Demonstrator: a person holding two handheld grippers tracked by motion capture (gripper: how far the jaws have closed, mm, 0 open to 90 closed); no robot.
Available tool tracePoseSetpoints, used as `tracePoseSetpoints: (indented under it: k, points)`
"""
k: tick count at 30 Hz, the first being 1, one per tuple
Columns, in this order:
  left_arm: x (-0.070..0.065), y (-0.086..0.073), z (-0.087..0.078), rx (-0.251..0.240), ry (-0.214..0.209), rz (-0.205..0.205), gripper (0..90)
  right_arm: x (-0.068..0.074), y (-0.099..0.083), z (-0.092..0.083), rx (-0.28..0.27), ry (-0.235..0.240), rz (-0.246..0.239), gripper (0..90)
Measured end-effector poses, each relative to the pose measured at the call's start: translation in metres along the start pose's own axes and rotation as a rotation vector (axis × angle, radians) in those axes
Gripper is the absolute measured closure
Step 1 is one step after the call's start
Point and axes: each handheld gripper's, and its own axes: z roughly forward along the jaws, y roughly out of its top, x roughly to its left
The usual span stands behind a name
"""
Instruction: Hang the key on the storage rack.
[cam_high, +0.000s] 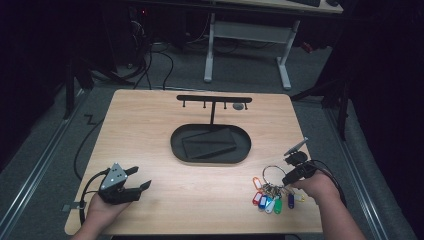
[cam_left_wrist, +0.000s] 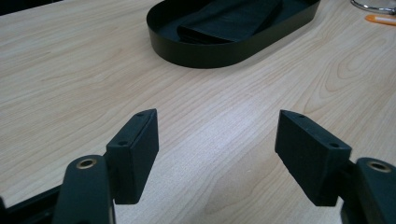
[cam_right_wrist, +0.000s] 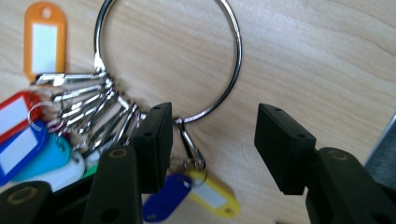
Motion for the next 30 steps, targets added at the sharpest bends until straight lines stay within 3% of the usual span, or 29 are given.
tracePoseSetpoints:
  k: [11,17,19,22,27,30]
  points:
    - [0.0,-0.004,-0.002,0.01,-0.001,0.01,31.1,-0.01,0.019,0.019,0.045,0.006,0.016,61.2]
    - [0.0,-0.004,-0.003,0.006,-0.004,0.014,31.2,-0.017,0.025,0.023,0.075,0.044,0.042,62.4]
    - [0.0,-0.005,-0.003,0.008,-0.004,0.012,31.3,-0.017,0.027,0.023,0.089,0.045,0.038,63.0]
    - [0.001,-0.005,-0.003,0.007,-0.005,0.01,31.4,-0.014,0.031,0.023,0.113,0.046,0.02,73.1]
    - [0.001,-0.005,-0.002,0.01,-0.007,0.011,31.6,-0.012,0.035,0.023,0.134,0.049,0.011,80.1]
    - [0.0,-0.005,-0.001,0.013,-0.011,0.017,31.8,-0.007,0.036,0.023,0.137,0.042,-0.031,85.9]
